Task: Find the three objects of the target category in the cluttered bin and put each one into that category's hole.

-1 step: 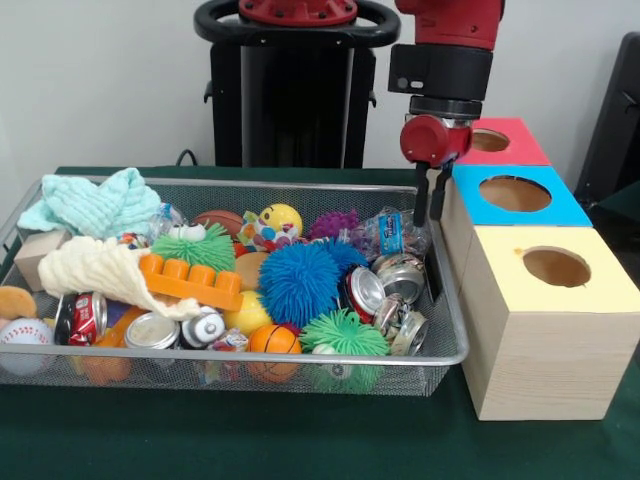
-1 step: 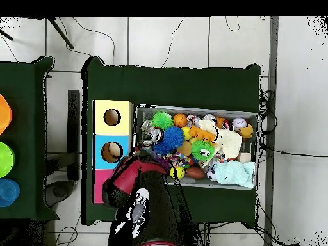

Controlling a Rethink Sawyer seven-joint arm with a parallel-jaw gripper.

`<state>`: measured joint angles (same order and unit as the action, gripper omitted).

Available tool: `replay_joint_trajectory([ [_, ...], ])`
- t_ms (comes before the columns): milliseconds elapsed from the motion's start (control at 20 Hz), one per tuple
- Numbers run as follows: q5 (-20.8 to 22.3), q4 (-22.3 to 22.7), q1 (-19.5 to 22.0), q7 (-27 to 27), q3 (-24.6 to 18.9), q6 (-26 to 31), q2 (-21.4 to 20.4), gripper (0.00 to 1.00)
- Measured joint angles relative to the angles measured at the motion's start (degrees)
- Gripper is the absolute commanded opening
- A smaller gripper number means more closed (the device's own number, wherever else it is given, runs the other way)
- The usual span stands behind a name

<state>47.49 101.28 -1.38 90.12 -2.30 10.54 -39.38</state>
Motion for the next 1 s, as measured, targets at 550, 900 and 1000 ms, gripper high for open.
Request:
replay_joint_trajectory([
  [550,-0.01,-3.27,-0.71,0.0,0.87,-0.14,2.01,1.0],
  [900,-0.17,-2.85,-2.32,0.0,3.36,-0.54,2.43,1.0],
  [1000,-0.41,-2.69,-2.14,0.0,3.44,-0.53,2.37,1.0],
])
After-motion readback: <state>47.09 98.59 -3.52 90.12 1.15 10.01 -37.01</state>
